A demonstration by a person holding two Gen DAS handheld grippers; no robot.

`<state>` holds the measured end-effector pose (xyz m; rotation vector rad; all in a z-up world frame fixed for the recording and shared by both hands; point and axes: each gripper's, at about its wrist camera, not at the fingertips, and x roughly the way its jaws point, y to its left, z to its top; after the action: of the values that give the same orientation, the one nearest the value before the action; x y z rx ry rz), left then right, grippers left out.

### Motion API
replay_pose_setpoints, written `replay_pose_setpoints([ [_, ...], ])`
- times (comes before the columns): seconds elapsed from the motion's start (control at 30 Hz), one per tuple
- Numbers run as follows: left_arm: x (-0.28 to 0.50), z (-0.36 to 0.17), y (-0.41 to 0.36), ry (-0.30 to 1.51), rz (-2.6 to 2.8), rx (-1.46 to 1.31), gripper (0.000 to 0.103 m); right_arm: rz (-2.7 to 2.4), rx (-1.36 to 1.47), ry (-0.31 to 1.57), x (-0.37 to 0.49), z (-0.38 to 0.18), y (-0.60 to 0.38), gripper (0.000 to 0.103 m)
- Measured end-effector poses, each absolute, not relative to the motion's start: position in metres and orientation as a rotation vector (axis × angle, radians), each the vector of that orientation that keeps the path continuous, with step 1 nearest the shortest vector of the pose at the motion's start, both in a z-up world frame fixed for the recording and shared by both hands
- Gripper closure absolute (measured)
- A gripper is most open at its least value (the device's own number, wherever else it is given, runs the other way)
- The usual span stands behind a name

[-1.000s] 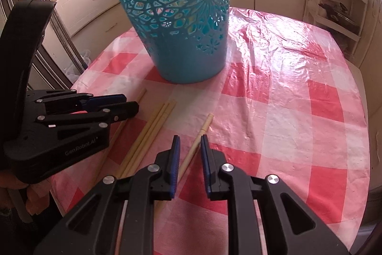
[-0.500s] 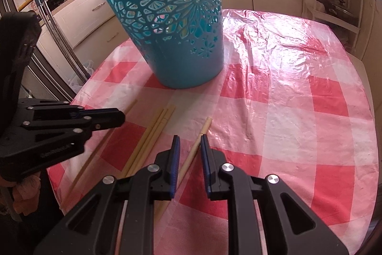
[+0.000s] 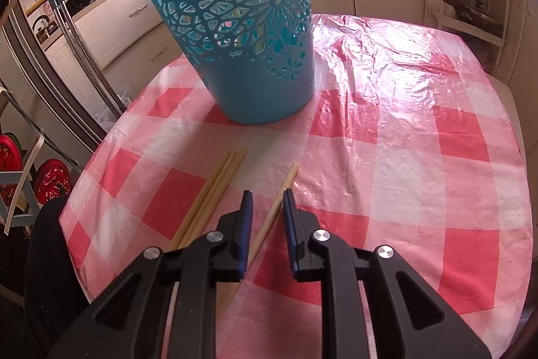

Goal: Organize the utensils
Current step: 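Lift the stick with the left tool and release it into the basket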

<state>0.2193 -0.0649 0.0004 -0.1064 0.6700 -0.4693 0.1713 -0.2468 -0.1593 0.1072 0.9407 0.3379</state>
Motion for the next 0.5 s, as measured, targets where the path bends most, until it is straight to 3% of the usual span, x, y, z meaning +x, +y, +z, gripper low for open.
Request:
replay_pose_setpoints([
  [0.3,0.261,0.061,-0.091,0.417,-0.373,-0.152,0.099,0.343,0.116,0.940,0.171,-0.159,-0.249,0.083],
  [0.5,0.296,0.067,-0.110,0.282,-0.276,-0.150,0.099,0.356,0.090,0.936,0.170,-0.159,-0.245,0.076],
])
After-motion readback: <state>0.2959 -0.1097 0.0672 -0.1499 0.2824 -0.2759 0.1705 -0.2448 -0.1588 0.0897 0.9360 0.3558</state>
